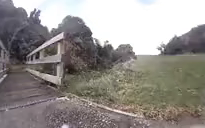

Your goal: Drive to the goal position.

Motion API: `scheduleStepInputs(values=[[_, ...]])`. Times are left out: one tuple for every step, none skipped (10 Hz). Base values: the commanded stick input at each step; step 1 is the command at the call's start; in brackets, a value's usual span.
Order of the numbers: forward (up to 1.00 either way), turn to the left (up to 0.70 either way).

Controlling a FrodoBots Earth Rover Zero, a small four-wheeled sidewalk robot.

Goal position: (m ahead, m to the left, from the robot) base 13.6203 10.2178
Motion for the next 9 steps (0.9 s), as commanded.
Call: scheduleStepInputs(values=[[0.05,0.00],[0.05,0.00],[0.05,0.00],[0.05,0.00],[0.05,0.00],[0.09,0.00],[0.13,0.00],[1.00,0.31],[1.00,0.37]])
